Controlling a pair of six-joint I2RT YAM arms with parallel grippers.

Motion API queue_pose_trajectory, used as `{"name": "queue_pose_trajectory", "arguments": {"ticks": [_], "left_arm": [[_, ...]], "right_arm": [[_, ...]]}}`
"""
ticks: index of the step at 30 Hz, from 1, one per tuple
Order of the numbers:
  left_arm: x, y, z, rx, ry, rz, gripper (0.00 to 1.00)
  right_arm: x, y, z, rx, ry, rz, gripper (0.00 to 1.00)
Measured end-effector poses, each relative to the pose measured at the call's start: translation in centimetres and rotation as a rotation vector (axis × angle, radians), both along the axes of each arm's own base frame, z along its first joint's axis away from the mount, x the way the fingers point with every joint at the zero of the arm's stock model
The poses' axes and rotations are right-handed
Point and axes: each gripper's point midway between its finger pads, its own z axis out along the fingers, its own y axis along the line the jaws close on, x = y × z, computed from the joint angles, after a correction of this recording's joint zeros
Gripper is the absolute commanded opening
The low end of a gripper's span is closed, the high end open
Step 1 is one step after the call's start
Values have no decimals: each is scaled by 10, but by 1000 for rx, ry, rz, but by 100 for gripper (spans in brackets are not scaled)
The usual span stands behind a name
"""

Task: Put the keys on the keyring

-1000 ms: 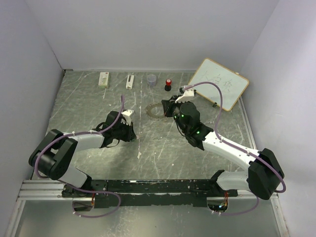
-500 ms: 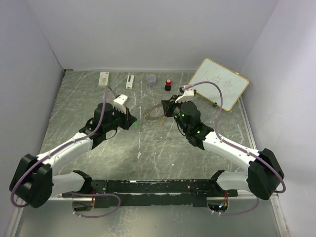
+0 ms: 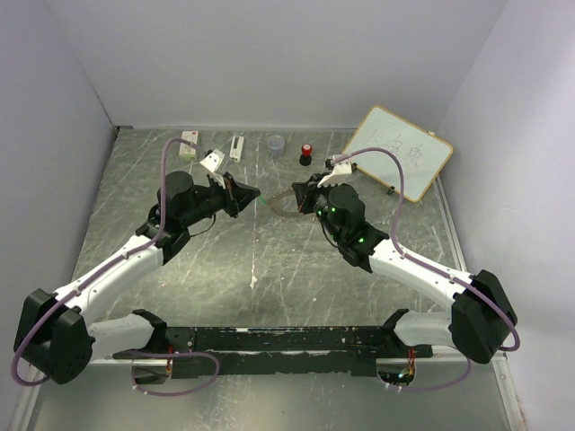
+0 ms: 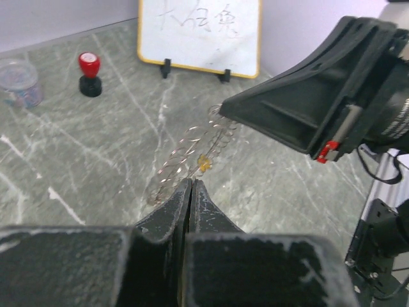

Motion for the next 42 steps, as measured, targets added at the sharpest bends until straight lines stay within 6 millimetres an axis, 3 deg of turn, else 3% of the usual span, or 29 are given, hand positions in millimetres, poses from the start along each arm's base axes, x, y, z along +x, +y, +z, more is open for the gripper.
{"name": "queue_pose_trajectory", "arguments": {"ticks": [4, 13, 27, 42], "left_arm": [[-3, -14, 9, -38, 1, -74, 7], [-9, -34, 4, -88, 51, -199, 7], [-2, -56, 3, -171, 79, -252, 7], [-3, -73, 11, -236, 60, -287, 7]], "right_arm": [[0, 0, 0, -3, -2, 1, 0], [-1, 0, 3, 0, -8, 4, 0], [-3, 1, 6, 15, -8, 11, 0], [-5, 5, 15, 151, 35, 1, 0]]}}
